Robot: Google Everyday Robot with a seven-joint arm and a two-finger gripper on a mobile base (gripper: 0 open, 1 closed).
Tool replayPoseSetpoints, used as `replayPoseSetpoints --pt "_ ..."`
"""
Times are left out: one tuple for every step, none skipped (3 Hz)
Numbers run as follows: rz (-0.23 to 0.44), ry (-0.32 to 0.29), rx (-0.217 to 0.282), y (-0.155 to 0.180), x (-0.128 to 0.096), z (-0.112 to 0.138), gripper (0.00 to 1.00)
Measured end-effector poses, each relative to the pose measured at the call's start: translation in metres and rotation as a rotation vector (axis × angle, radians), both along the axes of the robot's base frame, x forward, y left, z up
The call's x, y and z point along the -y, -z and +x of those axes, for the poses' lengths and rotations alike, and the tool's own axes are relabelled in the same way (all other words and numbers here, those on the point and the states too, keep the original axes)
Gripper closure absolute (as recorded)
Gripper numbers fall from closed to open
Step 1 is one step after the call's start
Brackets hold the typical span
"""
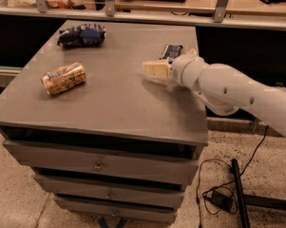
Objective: Move rxbar chocolate near orange can
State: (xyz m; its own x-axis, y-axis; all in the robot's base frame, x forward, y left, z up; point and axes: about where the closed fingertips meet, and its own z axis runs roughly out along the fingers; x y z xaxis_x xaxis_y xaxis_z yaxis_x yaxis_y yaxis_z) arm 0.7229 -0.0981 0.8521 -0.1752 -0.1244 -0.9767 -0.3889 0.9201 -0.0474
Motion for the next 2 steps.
replayPoseSetpoints --pt "0.025 0.021 -0.001 0.003 -0.001 0.012 0.00" --pt "0.032 0.065 -0.003 0.006 -0.001 0.030 0.01"
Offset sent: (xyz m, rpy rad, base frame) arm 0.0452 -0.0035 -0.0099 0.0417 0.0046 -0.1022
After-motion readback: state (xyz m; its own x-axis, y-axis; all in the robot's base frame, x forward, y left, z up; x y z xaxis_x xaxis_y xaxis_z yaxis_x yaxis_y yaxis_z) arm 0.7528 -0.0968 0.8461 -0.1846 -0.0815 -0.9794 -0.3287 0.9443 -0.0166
